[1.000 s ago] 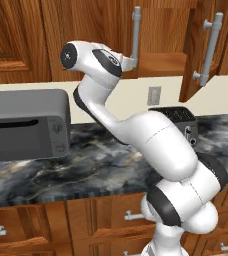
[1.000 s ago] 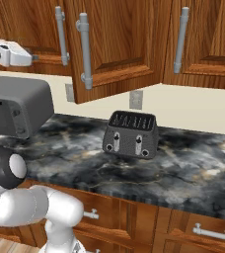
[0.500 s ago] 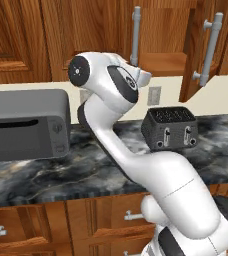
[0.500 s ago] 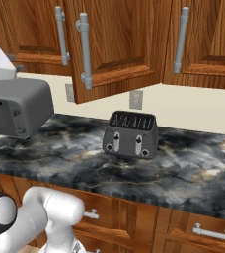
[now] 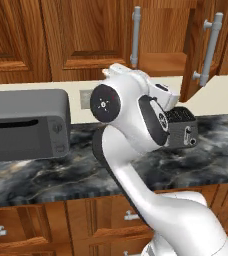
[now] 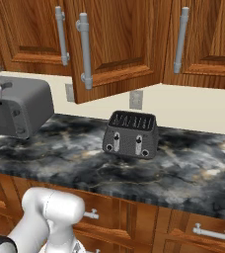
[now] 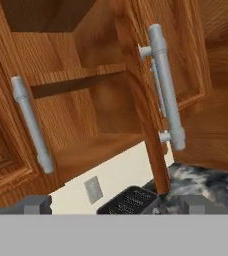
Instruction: Close all open cabinet doors.
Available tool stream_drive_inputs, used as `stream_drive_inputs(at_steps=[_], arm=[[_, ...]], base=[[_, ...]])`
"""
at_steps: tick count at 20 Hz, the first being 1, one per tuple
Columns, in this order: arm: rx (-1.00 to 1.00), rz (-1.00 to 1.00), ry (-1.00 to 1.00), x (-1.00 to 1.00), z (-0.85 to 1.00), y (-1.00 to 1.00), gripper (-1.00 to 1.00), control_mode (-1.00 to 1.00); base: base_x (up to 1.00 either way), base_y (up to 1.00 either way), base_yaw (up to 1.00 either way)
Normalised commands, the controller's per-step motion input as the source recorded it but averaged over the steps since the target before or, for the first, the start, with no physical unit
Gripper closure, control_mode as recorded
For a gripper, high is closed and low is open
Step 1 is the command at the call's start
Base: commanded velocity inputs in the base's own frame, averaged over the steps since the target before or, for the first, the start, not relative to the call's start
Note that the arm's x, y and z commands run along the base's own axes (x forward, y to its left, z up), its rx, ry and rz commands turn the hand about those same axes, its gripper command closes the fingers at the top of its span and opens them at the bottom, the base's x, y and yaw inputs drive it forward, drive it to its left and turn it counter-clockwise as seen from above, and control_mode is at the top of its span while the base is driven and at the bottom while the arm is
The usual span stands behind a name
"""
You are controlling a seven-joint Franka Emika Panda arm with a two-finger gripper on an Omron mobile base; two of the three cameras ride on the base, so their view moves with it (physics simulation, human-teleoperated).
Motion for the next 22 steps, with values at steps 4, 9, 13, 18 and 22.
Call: stream_drive_inputs(at_steps=[4,9,13,18,22], arm=[[0.01,0.06,-0.08,-0.61,0.02,-0.49,-1.00,-1.00],[0.03,0.18,-0.15,-0.33,0.00,-0.97,-1.00,-1.00],[0.07,0.27,-0.13,-0.53,0.00,-0.99,-1.00,-1.00],[0.08,0.37,-0.11,-0.44,0.00,-0.98,-1.00,-1.00],[0.08,0.41,-0.10,-0.59,0.00,-0.79,-1.00,-1.00]], base=[[0.00,0.00,0.00],[0.00,0.00,0.00],[0.00,0.00,0.00],[0.00,0.00,0.00],[0.00,0.00,0.00]])
